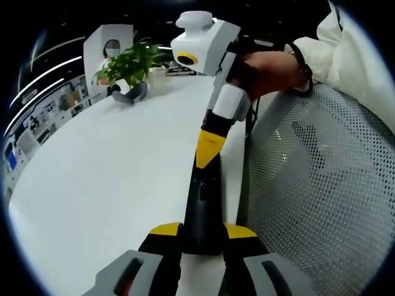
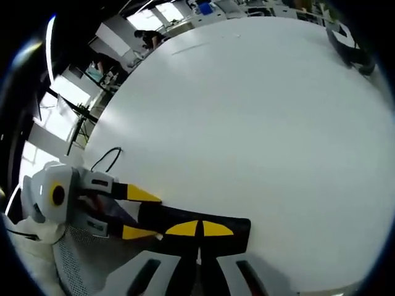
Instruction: Press the specified remote control buttons in sequence, fully releasing each button before pressing the next.
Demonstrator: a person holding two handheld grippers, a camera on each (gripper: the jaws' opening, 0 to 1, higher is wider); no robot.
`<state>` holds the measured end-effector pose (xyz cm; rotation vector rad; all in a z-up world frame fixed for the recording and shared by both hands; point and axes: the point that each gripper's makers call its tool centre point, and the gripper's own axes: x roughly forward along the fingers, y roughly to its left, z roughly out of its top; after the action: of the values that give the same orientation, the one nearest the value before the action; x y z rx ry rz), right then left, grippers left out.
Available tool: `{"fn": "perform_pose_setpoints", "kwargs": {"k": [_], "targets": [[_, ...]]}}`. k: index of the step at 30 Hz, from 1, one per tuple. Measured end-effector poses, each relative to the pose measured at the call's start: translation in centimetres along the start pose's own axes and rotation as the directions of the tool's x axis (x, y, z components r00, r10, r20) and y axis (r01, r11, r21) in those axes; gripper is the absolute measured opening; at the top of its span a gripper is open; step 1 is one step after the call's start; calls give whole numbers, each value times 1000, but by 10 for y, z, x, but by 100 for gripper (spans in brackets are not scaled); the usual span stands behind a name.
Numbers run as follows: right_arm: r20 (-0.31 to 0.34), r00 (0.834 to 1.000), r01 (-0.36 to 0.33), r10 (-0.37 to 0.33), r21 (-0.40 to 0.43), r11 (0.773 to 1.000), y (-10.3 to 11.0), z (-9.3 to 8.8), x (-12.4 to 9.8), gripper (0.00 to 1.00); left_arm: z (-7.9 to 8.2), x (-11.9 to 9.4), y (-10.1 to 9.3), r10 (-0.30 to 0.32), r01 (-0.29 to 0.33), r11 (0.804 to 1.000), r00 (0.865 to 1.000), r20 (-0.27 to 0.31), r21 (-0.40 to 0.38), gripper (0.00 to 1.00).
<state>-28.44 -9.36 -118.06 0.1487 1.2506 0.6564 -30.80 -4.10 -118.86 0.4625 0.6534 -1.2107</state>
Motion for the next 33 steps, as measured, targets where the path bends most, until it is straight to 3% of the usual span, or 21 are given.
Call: {"fn": "perform_pose_setpoints", "kwargs": {"k": [10,20,33], "targets": [[-23,999,-32,32,10,999,5,-4,-2,0,0,0,0,0,0,1000,1000,2,0,25],[-45,999,-20,18,-27,999,5,-7,1,0,0,0,0,1,-1,1000,1000,2,2,25],[-35,999,-36,38,52,998,2,-6,2,0,0,1,-1,-5,5,1000,1000,-2,2,25]]}}
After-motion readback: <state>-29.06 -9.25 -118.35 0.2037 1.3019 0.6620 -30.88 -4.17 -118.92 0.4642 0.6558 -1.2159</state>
